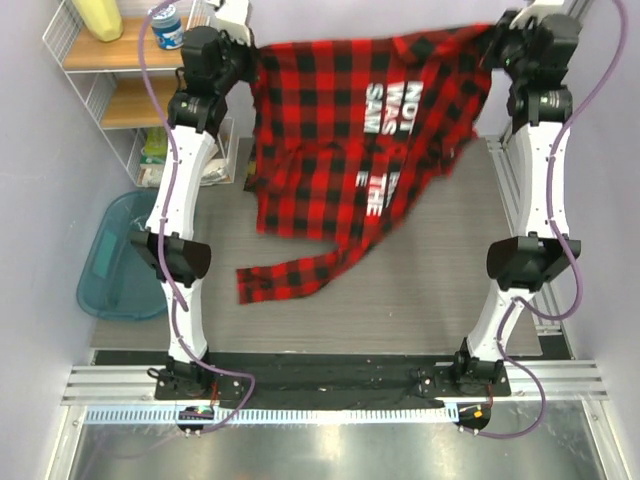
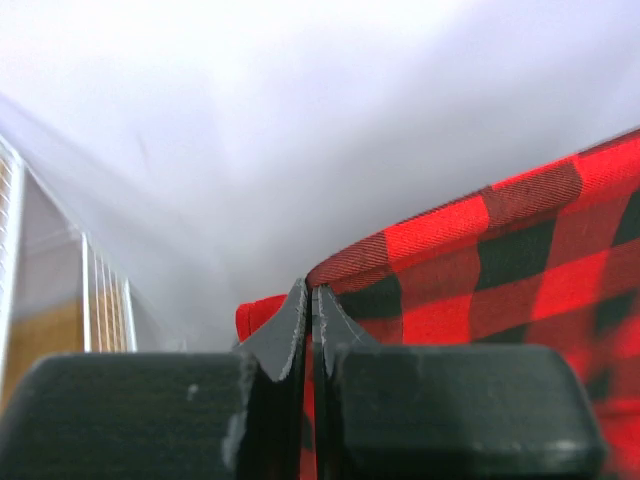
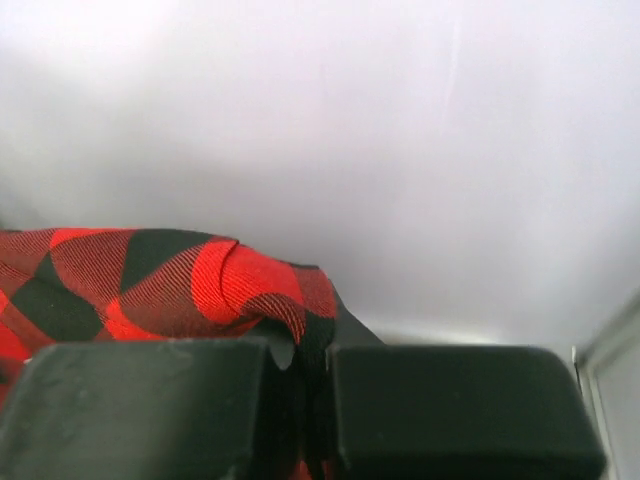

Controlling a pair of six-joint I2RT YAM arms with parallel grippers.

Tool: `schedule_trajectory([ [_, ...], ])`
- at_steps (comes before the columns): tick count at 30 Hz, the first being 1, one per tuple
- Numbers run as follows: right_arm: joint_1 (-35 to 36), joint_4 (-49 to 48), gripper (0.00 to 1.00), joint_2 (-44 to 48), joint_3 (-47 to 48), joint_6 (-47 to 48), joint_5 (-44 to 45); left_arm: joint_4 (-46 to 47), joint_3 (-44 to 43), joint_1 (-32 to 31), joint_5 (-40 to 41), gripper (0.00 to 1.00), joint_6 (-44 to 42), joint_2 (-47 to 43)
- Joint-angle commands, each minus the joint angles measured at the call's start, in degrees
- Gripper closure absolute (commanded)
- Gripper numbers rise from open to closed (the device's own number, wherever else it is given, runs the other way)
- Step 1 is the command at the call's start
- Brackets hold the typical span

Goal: Fold and stack the long sleeve shirts
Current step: Flatten the shirt out

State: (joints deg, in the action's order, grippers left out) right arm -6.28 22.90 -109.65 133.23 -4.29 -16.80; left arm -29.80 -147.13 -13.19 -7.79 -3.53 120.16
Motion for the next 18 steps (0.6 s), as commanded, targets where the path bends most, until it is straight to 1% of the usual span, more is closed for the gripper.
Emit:
schedule_trajectory([
  [1, -2.51, -18.21, 0.99, 6.89, 20.83, -6.69, 13.54, 28.78, -2.84, 7.29, 8.06, 1.00, 11.25, -12.26],
  [2, -2.42, -25.28, 0.99, 9.25, 18.93, -6.69, 14.33, 38.41, 3.63, 8.26, 7.97, 1.00, 13.18, -14.49],
  [3, -2.50, -29.27, 0.99, 11.80, 15.60, -6.34, 15.12, 41.03, 4.56, 9.75, 6.31, 1.00, 13.98, -16.52],
  [4, -2.51, -32.97, 0.99, 17.39, 8.09, -5.90, 16.00, 41.66, 3.79, 10.37, 5.08, 1.00, 13.99, -17.41],
  [5, -2.51, -37.18, 0.99, 19.36, 5.49, -5.03, 16.01, 41.49, 1.87, 11.34, 4.20, 1.00, 14.60, -17.50],
  [6, -2.51, -37.22, 0.99, 20.77, 3.72, -3.89, 15.83, 42.01, 2.20, 13.78, 2.54, 1.00, 15.91, -17.76],
  [7, -2.51, -36.70, 0.99, 24.09, -0.73, -3.36, 13.92, 42.80, 3.42, 15.89, -1.40, 1.00, 18.18, -18.64],
  [8, -2.51, -36.96, 0.99, 25.95, -4.69, -2.39, 12.16, 43.24, 5.17, 16.87, -4.39, 1.00, 18.38, -19.43],
  [9, -2.51, -37.48, 0.99, 28.41, -9.43, -0.21, 10.83, 43.25, 11.71, 17.93, -7.12, 1.00, 18.12, -20.48],
  [10, -2.51, -37.83, 0.99, 32.70, -19.57, 1.29, 6.73, 43.60, 16.30, 18.28, -13.41, 1.00, 16.38, -24.23],
  [11, -2.51, -36.71, 0.99, 35.09, -24.46, 2.79, 4.60, 43.60, 21.48, 18.38, -16.09, 1.00, 15.06, -26.18],
  [12, -2.51, -35.13, 0.99, 37.03, -29.29, 4.02, 2.32, 43.86, 33.98, 18.29, -18.99, 1.00, 14.26, -28.73],
  [13, -2.51, -31.63, 0.99, 41.22, -39.09, 6.82, -0.84, 43.78, 39.50, 18.29, -22.67, 1.00, 11.64, -30.84],
  [14, -2.51, -29.16, 0.99, 43.27, -44.23, 8.67, -3.57, 43.60, 45.73, 18.20, -26.27, 1.00, 10.66, -35.21],
  [15, -2.51, -26.70, 0.99, 45.03, -53.59, 11.13, -6.03, 43.51, 55.28, 18.29, -27.44, 1.00, 10.13, -37.08],
  [16, -2.42, -22.15, 0.99, 47.31, -58.04, 14.98, -6.84, 41.77, 59.63, 18.20, -29.80, 1.00, 6.47, -38.49],
  [17, -2.42, -19.67, 0.99, 50.99, -62.08, 16.93, -7.45, 39.23, 62.64, 17.50, -34.26, 1.00, 3.82, -41.38],
  [18, -2.42, -17.64, 0.99, 52.94, -68.22, 19.56, -7.90, 36.77, 65.36, 16.80, -34.31, 1.00, 0.92, -42.63],
])
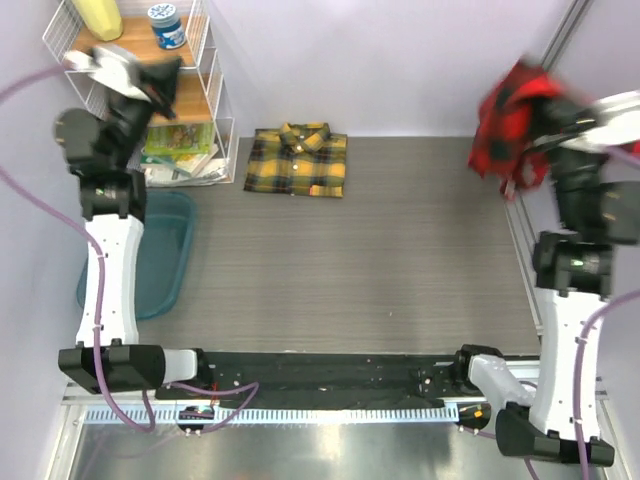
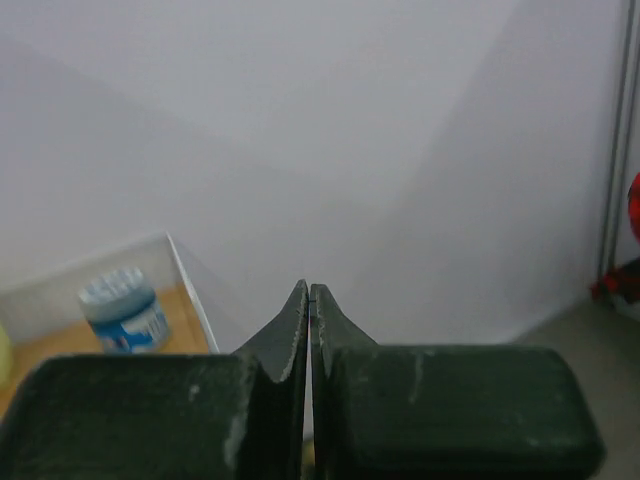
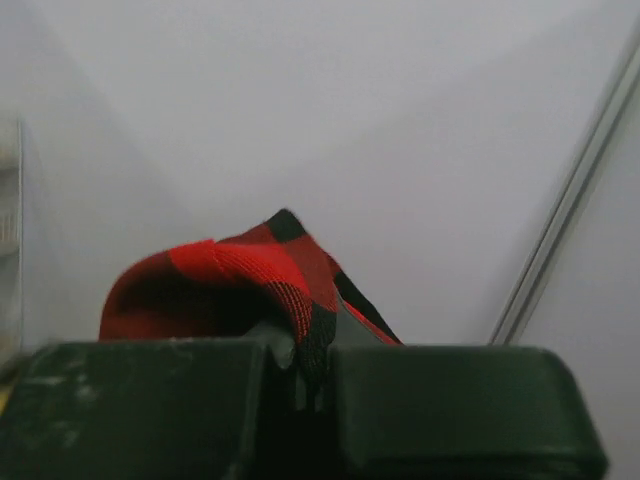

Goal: Fold and stack the long sleeve shirts
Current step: Flatten the shirt out

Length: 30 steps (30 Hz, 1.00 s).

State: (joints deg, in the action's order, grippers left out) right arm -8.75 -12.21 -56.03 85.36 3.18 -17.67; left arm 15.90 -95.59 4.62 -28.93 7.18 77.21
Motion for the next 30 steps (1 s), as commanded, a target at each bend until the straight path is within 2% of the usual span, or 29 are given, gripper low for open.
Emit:
schedule_trajectory([
  [1, 0.05, 18.18, 0.99, 0.99, -22.85, 12.81, -6.07, -12.18, 19.33, -1.80, -13.96, 0.99, -11.21, -1.00],
  [3, 0.05, 18.79, 0.99, 3.29, -24.28, 12.64, -7.10, -15.71, 23.32, -4.00, -13.71, 0.82, -14.39, -3.98],
  [4, 0.05, 18.45, 0.99, 3.12, -23.67, 11.33, -8.07, -18.16, 26.30, -4.09, -13.61, 0.63, -13.43, -4.61],
  [5, 0.14, 17.75, 0.99, 1.81, -22.88, 9.58, -8.86, -19.84, 27.38, -6.79, -14.48, 0.51, -13.33, -4.96],
  [7, 0.49, 19.48, 0.99, -0.82, -18.06, 7.38, -11.41, -23.35, 28.79, -8.92, -11.95, 0.38, -12.64, -5.93],
  [11, 1.19, 24.16, 0.99, -4.44, -9.70, -2.71, -18.00, -27.84, 33.53, -13.83, -9.48, 0.35, -15.43, -7.25],
  [12, 1.20, 24.42, 0.99, -3.13, -7.69, -3.78, -19.67, -28.99, 34.15, -14.98, -8.96, 0.35, -19.97, -7.42],
  [15, 1.11, 27.67, 0.99, 0.73, -3.64, -3.97, -20.21, -31.19, 35.04, -18.94, -5.27, 0.35, -24.92, -7.34],
  [20, 1.11, 28.11, 0.99, 6.81, -0.11, -7.22, -27.67, -30.40, 31.88, -19.21, -8.41, 0.34, -20.81, -2.07],
  [22, 1.11, 31.78, 0.99, 8.21, 0.68, -4.69, -25.85, -29.96, 30.64, -20.17, -9.65, 0.34, -21.15, -0.49],
  [24, 1.11, 36.70, 0.99, 9.27, 2.43, -0.49, -20.49, -30.05, 29.68, -21.84, -9.92, 0.34, -21.77, 1.01],
  [25, 1.11, 39.51, 0.99, 9.71, 2.35, 1.28, -18.47, -29.96, 29.67, -24.20, -9.48, 0.32, -21.77, 1.45],
  [26, 1.11, 39.89, 0.99, 10.93, 2.00, 1.48, -15.23, -29.96, 29.93, -25.61, -8.78, 0.32, -21.42, 2.15],
  [29, 1.11, 39.63, 0.99, 11.91, 0.16, 0.26, -15.02, -27.69, 33.88, -32.47, -7.03, 0.27, -17.57, 2.25],
  [30, 1.19, 39.28, 0.99, 11.21, 0.07, -0.62, -15.20, -23.41, 35.55, -34.40, -3.54, 0.26, -15.90, 1.37],
])
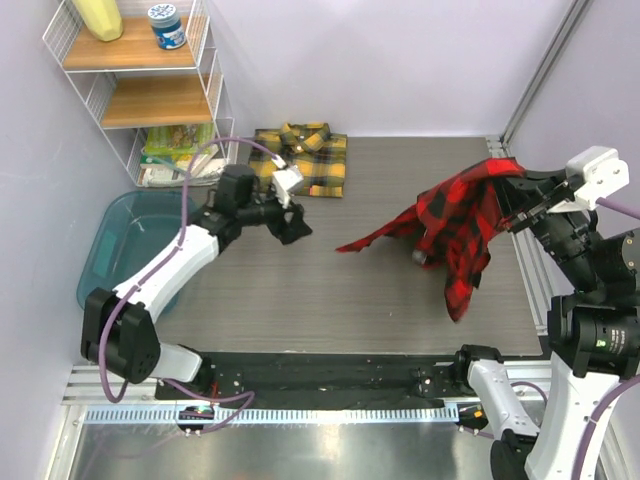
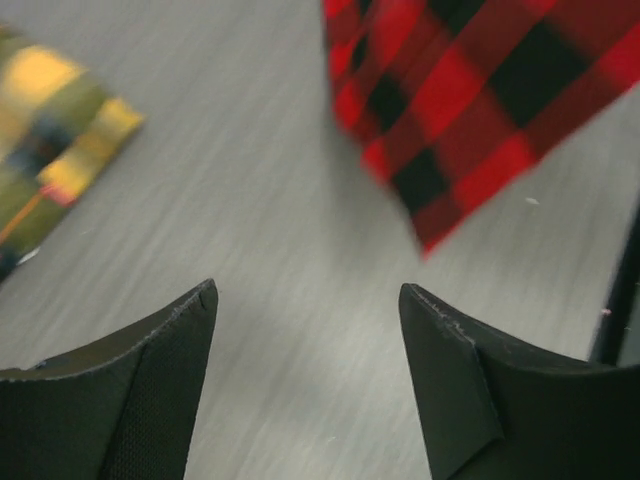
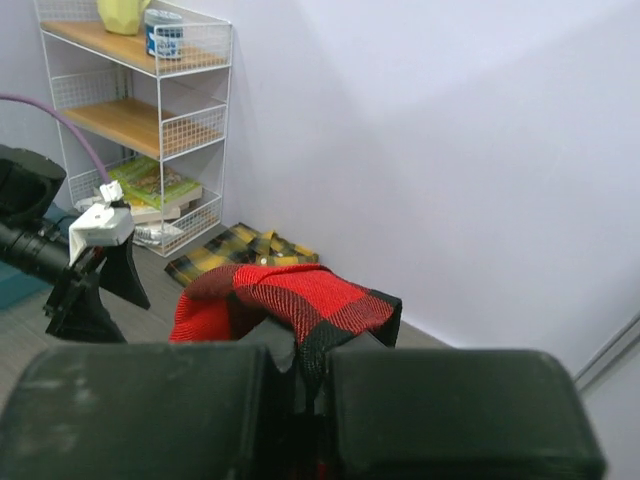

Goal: Fold and stack the long sleeve shirts
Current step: Flatten the shirt out

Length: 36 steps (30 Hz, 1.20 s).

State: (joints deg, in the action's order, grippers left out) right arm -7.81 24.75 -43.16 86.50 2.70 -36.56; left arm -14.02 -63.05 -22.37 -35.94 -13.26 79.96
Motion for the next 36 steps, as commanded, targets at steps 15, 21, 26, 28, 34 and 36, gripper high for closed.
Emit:
schedule_trajectory([
  [15, 0.17, 2.14, 0.99, -4.92, -0.10, -2.96, 2.37, 17.44, 14.34, -25.17, 4.65, 0.11, 9.65, -1.30],
  [21, 0.17, 1.79, 0.99, -5.18, -0.10, -2.88, 3.07, 23.15, 14.97, -31.76, 21.59, 0.05, 15.69, 0.80],
  [26, 0.17, 1.17, 0.99, -5.18, -0.72, -3.23, 3.33, 24.74, 13.74, -38.79, 31.27, 0.05, 20.46, 2.12],
  [28, 0.17, 0.91, 0.99, -5.45, -0.80, -3.31, 3.25, 25.44, 13.39, -40.82, 32.60, 0.05, 20.55, 3.35],
  [34, 0.25, 0.65, 0.99, -5.45, -0.54, -3.58, 3.51, 30.01, 12.60, -41.96, 33.23, 0.05, 21.43, 7.13],
  [36, 0.17, 0.56, 0.99, -5.45, -0.54, -3.49, 3.60, 31.86, 11.38, -42.31, 33.57, 0.04, 21.78, 8.27],
])
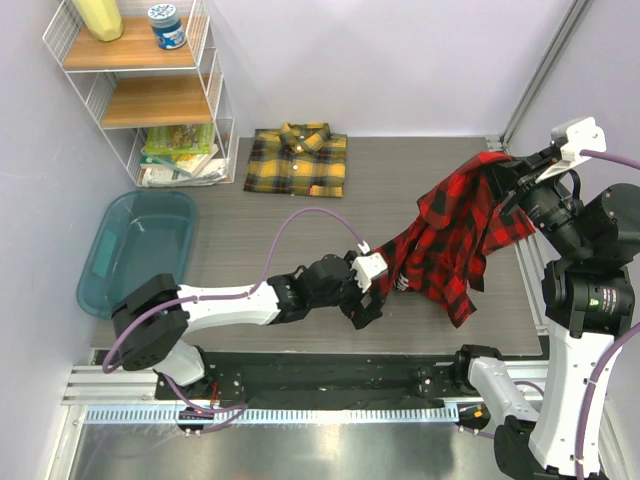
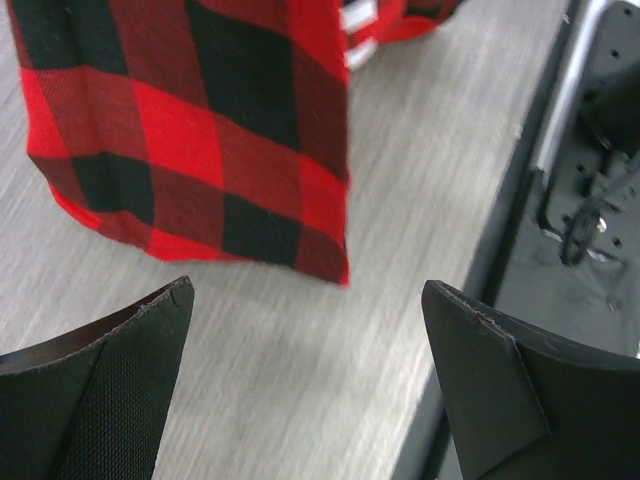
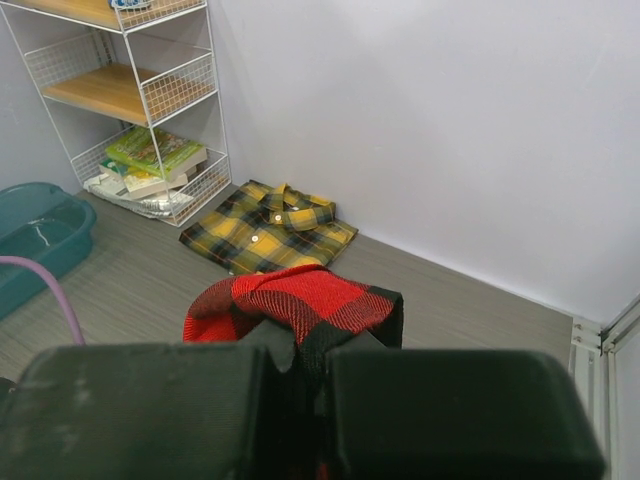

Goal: Fold and stack the long sleeve shirts
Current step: Flatten the shirt out

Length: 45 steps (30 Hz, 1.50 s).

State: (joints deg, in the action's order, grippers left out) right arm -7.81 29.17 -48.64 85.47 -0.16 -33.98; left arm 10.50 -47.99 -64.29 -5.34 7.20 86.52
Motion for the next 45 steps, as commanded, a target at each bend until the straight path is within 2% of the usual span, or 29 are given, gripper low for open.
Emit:
schedule_trajectory([
  [1, 0.17, -3.86, 0.99, -0.13, 0.57, -0.63, 1.19, 7.51, -4.21, -0.48, 2.71, 0.04, 1.58, 2.94],
  [4, 0.17, -3.85, 0.99, -0.14, 0.66, -0.63, 1.46, 8.39, -5.97, -1.80, 4.19, 0.04, 1.94, 4.62],
  [6, 0.17, -3.77, 0.99, -0.14, 0.84, -0.71, 1.63, 8.57, -7.03, -2.41, 9.11, 0.04, 2.11, 7.07],
  [10, 0.17, -3.77, 0.99, 0.21, 0.75, -0.10, 1.98, 6.64, -10.19, -2.42, 12.81, 0.15, 1.51, 11.12],
  [11, 0.17, -3.16, 0.99, 0.30, 0.84, -0.10, 2.42, 5.07, -10.28, -2.16, 14.29, 0.44, -0.85, 11.91],
  [12, 0.17, -2.89, 0.99, 0.39, 0.84, -0.01, 2.77, 4.45, -10.11, -1.72, 14.13, 0.57, -1.40, 11.39],
  [14, 0.25, -2.71, 0.99, 0.65, 0.49, 1.48, 3.13, 0.86, -9.67, -0.84, 12.65, 0.92, -3.32, 10.08],
  [15, 0.17, -2.19, 0.99, 0.83, 0.31, 1.48, 3.13, -1.25, -9.76, 0.30, 10.81, 1.00, -4.03, 7.81],
  [16, 0.17, -2.01, 0.99, 1.00, 0.22, 1.57, 3.13, -3.88, -10.11, 1.09, 9.49, 1.00, -4.82, 6.39],
  [19, 0.17, -0.52, 0.99, 2.14, -1.09, 3.41, 3.65, -21.07, -12.04, 5.22, 5.53, 1.00, -9.65, -2.73],
  [21, 0.25, 1.05, 0.99, 3.11, -3.64, 5.95, 4.00, -28.22, -12.48, 12.06, -0.17, 1.00, -10.63, -8.09],
  [22, 0.17, 1.50, 0.99, 4.07, -4.69, 6.66, 4.35, -35.30, -12.66, 14.87, -4.20, 1.00, -10.98, -13.95],
  [23, 0.17, 2.81, 0.99, 4.78, -6.96, 7.36, 4.36, -39.29, -12.92, 20.73, -6.85, 1.00, -12.55, -16.53],
  [26, 0.25, 4.75, 0.99, 6.98, -10.32, 8.95, 4.36, -54.33, -16.25, 30.24, -17.22, 1.00, -21.16, -26.38],
  [28, 0.17, 5.55, 0.99, 8.03, -11.20, 8.87, 4.10, -62.22, -18.89, 32.29, -19.26, 1.00, -25.63, -32.17],
  [31, 0.17, 5.38, 0.99, 8.30, -12.52, 8.52, 4.44, -65.08, -21.09, 32.83, -15.06, 1.00, -26.01, -35.01],
  [32, 0.17, 3.81, 0.99, 7.08, -12.52, 8.25, 5.49, -64.30, -21.53, 33.70, -11.04, 1.00, -26.10, -34.49],
  [33, 0.17, 2.57, 0.99, 6.03, -12.61, 7.90, 6.02, -63.51, -22.23, 34.66, -10.48, 1.00, -26.71, -33.27],
  [37, 0.17, -10.67, 0.99, -3.54, -11.13, 6.06, 7.17, -52.12, -29.42, 42.04, -10.57, 1.00, -27.33, -20.73],
  [38, 0.17, -17.41, 0.99, -6.61, -9.64, 4.49, 7.43, -49.99, -35.97, 44.14, -9.69, 1.00, -27.15, -15.99],
  [39, 0.17, -20.61, 0.99, -14.30, -7.71, 3.43, 8.39, -48.40, -40.30, 45.38, -8.38, 1.00, -26.98, -6.90],
  [40, 0.25, -23.43, 0.99, -18.64, -1.16, 2.02, 8.92, -46.38, -46.78, 46.61, -8.37, 1.00, -26.54, -0.98],
  [41, 0.17, -26.85, 0.99, -23.03, 3.34, -1.30, 9.71, -46.27, -60.68, 48.89, -8.11, 1.00, -25.75, 4.48],
  [42, 0.17, -27.84, 0.99, -28.30, 8.43, -3.24, 10.94, -46.53, -70.91, 49.87, -8.19, 1.00, -23.48, 15.93],
  [43, 0.17, -28.20, 0.99, -37.31, 20.58, -4.74, 10.69, -48.19, -80.67, 50.75, -8.02, 1.00, -22.59, 21.70],
  [44, 0.17, -27.16, 0.99, -42.80, 27.75, -6.06, 10.86, -48.82, -91.13, 52.06, -7.32, 1.00, -21.19, 27.33],
  [45, 0.25, -26.19, 0.99, -47.46, 35.56, -9.99, 11.82, -48.04, -113.33, 52.60, -6.88, 1.00, -17.87, 37.91],
])
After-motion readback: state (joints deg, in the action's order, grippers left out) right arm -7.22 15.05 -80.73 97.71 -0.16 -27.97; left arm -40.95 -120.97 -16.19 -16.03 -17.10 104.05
